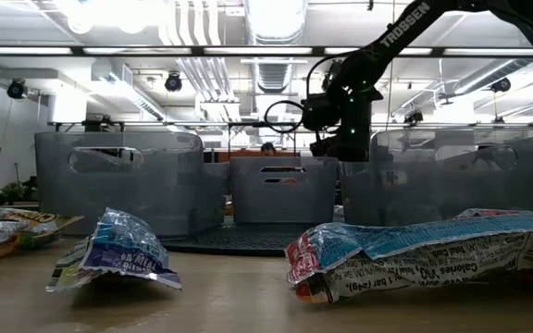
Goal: Pick and place Granola Bars by type
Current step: Put the red granola bar into the bottom left black bin
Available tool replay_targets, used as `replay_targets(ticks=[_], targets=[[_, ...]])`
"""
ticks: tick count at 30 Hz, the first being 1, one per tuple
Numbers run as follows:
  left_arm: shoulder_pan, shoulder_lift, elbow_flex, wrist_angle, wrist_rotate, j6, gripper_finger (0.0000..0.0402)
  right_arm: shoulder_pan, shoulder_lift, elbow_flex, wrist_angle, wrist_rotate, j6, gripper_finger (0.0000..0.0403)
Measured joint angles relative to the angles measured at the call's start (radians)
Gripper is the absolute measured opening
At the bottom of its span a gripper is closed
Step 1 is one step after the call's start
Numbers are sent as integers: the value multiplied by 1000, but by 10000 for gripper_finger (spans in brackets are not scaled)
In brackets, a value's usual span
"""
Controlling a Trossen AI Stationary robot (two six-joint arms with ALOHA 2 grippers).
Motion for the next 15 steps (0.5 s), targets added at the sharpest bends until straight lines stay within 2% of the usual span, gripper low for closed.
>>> replay_targets(ticks=[15], targets=[[0, 0, 1, 0, 0, -27, 35, -21, 0, -57, 65, 12, 29, 238]])
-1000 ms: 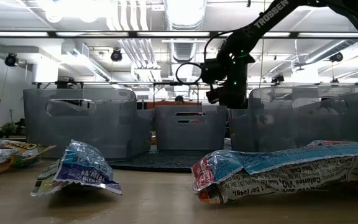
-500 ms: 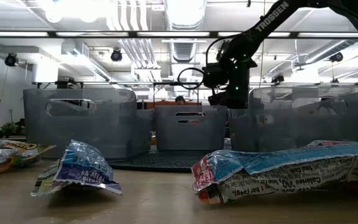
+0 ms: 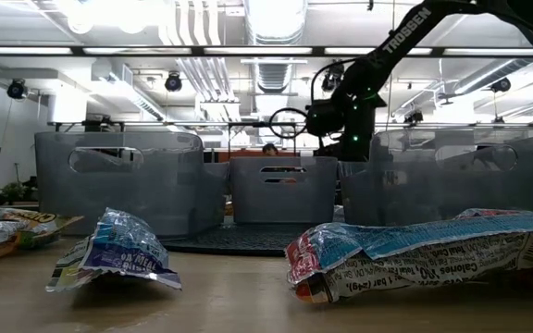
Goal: Pick and place Granola Bars by type
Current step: Put the red granola bar into the bottom left black bin
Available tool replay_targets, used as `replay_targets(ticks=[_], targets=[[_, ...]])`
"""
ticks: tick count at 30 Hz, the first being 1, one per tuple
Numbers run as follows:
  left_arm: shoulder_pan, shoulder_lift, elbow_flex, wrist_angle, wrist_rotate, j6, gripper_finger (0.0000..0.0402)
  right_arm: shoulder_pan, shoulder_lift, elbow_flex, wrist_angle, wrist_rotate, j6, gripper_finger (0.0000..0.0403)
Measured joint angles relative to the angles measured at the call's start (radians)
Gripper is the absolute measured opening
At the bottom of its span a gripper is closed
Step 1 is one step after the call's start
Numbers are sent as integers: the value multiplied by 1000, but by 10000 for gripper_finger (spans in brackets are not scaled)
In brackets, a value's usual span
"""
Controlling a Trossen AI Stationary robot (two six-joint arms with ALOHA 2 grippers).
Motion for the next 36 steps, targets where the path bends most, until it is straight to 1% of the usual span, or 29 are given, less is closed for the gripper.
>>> replay_targets(ticks=[11, 20, 28, 36], targets=[[0, 0, 0, 0, 0, 2, 35, 0, 0, -29, 41, -2, 7, 232], [0, 6, 0, 0, 0, 3, 35, 1, 0, -34, 59, -2, 7, 210], [0, 6, 0, 0, 0, 3, 35, 1, 11, -58, 70, -7, 8, 161], [0, 6, 0, 0, 0, 3, 35, -2, 15, -45, 66, -2, 9, 84]])
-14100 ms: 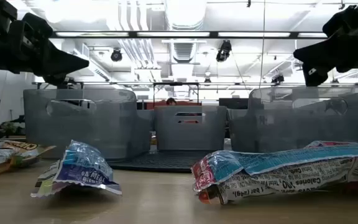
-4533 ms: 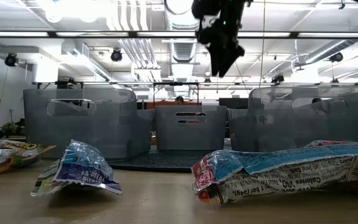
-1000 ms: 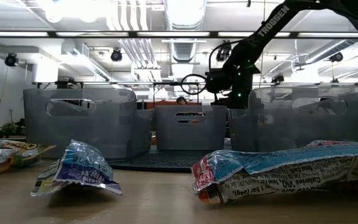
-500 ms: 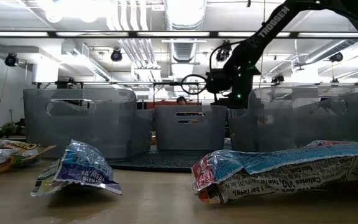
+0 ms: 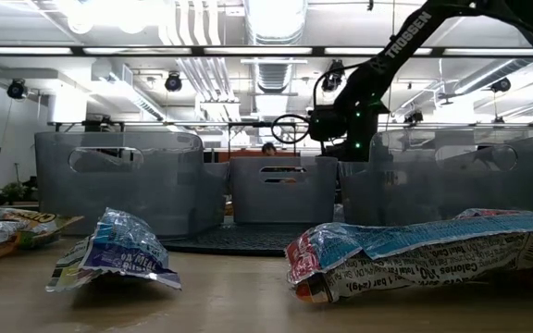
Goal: Pick and place Granola Bars by type
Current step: Put the red granola bar into the bottom left black bin
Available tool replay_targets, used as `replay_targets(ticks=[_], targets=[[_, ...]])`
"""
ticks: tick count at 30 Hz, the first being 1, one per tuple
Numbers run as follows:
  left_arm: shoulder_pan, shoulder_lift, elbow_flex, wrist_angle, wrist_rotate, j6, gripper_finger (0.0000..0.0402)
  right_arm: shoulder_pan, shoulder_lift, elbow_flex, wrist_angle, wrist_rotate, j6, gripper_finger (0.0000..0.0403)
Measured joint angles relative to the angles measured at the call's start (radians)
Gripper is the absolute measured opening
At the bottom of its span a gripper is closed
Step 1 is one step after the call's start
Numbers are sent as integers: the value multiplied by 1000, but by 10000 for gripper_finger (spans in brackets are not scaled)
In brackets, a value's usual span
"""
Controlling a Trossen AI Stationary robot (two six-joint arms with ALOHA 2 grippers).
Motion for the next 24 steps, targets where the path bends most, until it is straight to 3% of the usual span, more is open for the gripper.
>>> replay_targets(ticks=[7, 24], targets=[[0, 0, 0, 0, 0, 0, 35, -4, -3, 19, -10, -12, -6, 51], [0, 0, 0, 0, 0, 0, 35, -17, -11, 160, -161, 3, -10, 48]])
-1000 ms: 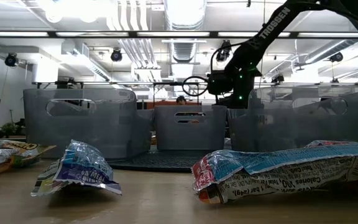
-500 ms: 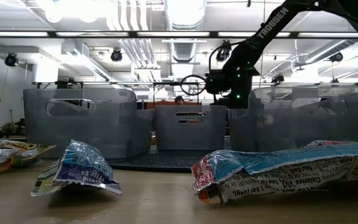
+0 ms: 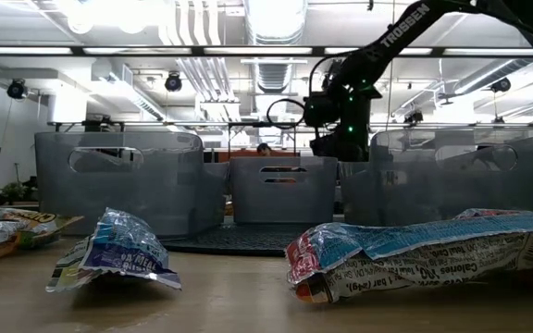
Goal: Pick and place Granola Bars by type
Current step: Put the red granola bar into the bottom left black bin
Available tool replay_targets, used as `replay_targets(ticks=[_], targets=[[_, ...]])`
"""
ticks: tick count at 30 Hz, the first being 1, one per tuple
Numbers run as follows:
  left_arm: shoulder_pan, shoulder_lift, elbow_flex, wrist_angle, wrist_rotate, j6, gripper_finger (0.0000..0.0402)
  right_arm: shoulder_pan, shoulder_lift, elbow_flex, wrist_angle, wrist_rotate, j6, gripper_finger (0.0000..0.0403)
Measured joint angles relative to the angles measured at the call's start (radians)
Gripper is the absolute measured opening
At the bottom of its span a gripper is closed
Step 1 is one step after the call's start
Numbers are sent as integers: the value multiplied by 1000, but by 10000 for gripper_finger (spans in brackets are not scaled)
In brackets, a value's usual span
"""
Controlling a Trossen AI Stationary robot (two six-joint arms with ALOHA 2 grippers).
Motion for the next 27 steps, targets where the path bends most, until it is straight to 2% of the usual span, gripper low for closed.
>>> replay_targets(ticks=[6, 14, 17, 21, 27], targets=[[0, -3, 0, 0, 0, 0, 35, 3, -39, 69, -51, 7, -10, 48], [0, -10, 0, 0, 43, 38, 35, 38, -162, 133, -39, -144, 31, 48], [0, -11, 0, -6, 45, 66, 31, 75, -202, 158, -27, -177, 34, 48], [0, -19, 0, -42, 44, 103, 6, 149, -238, 200, -26, -189, 46, 48], [0, -48, 0, -118, 42, 91, 0, 294, -237, 303, -13, -251, 94, 48]])
